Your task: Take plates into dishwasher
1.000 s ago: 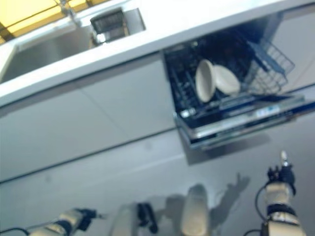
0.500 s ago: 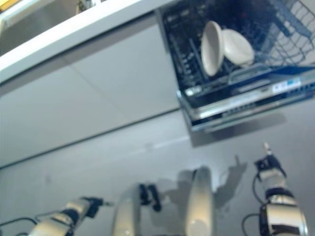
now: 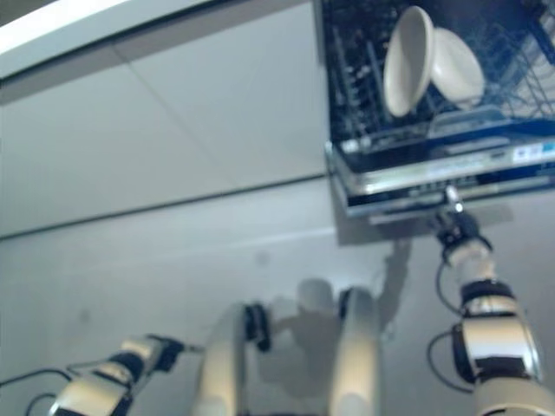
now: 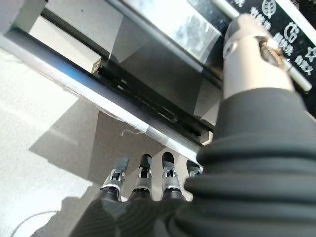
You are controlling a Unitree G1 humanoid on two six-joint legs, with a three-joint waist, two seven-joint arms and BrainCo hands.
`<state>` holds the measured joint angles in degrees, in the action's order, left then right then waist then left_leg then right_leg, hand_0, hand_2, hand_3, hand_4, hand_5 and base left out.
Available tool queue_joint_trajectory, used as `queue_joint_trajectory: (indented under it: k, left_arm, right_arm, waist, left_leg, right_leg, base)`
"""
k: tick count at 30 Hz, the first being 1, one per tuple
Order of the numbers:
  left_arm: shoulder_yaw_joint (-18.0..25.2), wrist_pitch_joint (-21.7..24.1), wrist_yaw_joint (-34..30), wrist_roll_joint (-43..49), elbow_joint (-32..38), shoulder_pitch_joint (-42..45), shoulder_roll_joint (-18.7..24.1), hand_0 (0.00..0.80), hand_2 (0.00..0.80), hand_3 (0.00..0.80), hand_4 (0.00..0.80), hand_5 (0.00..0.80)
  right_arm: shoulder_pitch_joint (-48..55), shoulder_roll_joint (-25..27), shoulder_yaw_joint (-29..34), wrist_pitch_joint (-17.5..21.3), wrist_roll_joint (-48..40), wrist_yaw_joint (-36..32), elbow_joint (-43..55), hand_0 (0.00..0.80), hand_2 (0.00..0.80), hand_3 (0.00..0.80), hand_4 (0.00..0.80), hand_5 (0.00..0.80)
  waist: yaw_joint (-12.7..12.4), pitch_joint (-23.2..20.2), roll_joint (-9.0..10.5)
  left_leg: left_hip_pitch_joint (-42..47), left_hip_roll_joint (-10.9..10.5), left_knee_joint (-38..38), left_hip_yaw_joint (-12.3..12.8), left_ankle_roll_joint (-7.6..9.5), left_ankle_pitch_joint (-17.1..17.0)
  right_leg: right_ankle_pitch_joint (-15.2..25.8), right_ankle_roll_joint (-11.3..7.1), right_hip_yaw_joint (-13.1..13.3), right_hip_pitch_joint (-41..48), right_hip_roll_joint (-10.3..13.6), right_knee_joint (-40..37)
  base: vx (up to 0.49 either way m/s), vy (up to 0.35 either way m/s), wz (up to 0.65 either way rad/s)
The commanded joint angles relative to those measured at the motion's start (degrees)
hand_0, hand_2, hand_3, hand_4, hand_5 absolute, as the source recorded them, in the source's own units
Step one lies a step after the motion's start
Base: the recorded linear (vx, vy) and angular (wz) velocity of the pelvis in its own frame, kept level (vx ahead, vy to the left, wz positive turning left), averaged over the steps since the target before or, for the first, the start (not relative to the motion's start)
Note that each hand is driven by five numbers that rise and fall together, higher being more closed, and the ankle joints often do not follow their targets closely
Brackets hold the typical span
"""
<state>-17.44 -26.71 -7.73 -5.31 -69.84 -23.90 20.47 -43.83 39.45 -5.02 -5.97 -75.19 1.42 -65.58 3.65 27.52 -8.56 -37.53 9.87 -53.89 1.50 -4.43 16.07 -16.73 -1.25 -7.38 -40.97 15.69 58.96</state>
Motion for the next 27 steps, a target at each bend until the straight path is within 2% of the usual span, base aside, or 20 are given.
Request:
queue_joint_trajectory:
  k: [1,9,14,20,25,26,27]
  left_arm:
    - [-4.66,-1.57,-0.09,1.35,1.56,-0.17,4.25,0.000,0.000,0.000,0.000,0.000]
    - [-6.37,-0.40,-1.48,2.29,2.08,1.71,5.64,0.000,0.000,0.000,0.000,0.000]
    - [-6.49,0.75,-2.35,2.89,2.62,3.04,7.33,0.000,0.000,0.000,0.000,0.000]
    - [-6.52,0.72,-3.09,3.60,3.08,3.28,8.00,0.000,0.000,0.000,0.000,0.000]
    - [-7.21,0.62,-3.48,4.14,3.44,4.01,8.45,0.000,0.000,0.000,0.000,0.000]
    - [-7.26,0.63,-3.60,4.12,3.49,3.99,8.56,0.000,0.000,0.000,0.000,0.000]
    - [-7.28,0.62,-3.63,4.13,3.50,3.98,8.59,0.000,0.000,0.000,0.000,0.000]
  right_arm:
    - [-20.50,-4.61,-2.29,6.30,-3.12,-11.31,10.62,0.000,0.000,0.000,0.000,0.000]
    - [-23.64,-3.08,-3.50,9.08,-4.91,-12.59,12.80,0.000,0.000,0.000,0.000,0.000]
    - [-24.83,-1.53,-4.22,12.21,-3.20,-13.00,13.14,0.000,0.000,0.000,0.000,0.000]
    - [-25.11,-1.11,-4.18,14.02,-2.15,-12.29,13.72,0.000,0.000,0.000,0.000,0.000]
    - [-24.20,-0.47,-4.70,13.03,0.51,-9.71,14.14,0.000,0.000,0.000,0.000,0.000]
    - [-24.00,-0.40,-4.74,12.66,0.94,-9.20,14.01,0.000,0.000,0.000,0.000,0.000]
    - [-23.93,-0.40,-4.73,12.57,1.09,-9.02,14.00,0.000,0.000,0.000,0.000,0.000]
  waist:
    - [-4.74,-2.58,3.32]
    - [-5.46,-3.34,3.79]
    - [-5.91,-3.86,4.20]
    - [-6.33,-4.45,4.89]
    - [-6.88,-6.08,6.19]
    - [-6.95,-6.20,6.34]
    - [-6.96,-6.27,6.37]
  left_leg:
    - [4.29,-2.77,-1.53,7.14,5.99,3.85]
    - [8.54,-2.71,-0.30,6.87,5.63,4.00]
    - [10.98,-2.62,0.95,6.70,5.36,3.94]
    - [13.40,-2.60,3.29,6.46,5.22,3.42]
    - [17.27,-2.64,9.40,5.81,4.42,0.89]
    - [17.32,-2.52,10.73,6.25,4.67,-0.89]
    - [17.49,-2.54,11.13,6.23,4.64,-1.13]
  right_leg:
    - [-2.20,1.08,-1.00,6.00,0.79,-0.32]
    - [-1.85,0.71,-1.64,10.64,1.73,-2.03]
    - [-1.55,0.44,-1.90,13.41,1.95,-3.46]
    - [-1.09,0.18,-2.19,16.24,1.90,-5.55]
    - [0.69,-0.38,-2.98,21.07,1.06,-11.54]
    - [2.17,0.08,-3.64,21.21,1.09,-12.80]
    - [2.37,0.08,-3.71,21.40,1.04,-13.16]
  base:
    - [0.016,-0.017,0.10]
    - [0.053,-0.013,0.06]
    - [0.048,0.002,0.12]
    - [0.051,-0.008,0.06]
    - [0.058,-0.026,0.16]
    - [-0.038,-0.011,0.11]
    - [-0.037,-0.015,0.10]
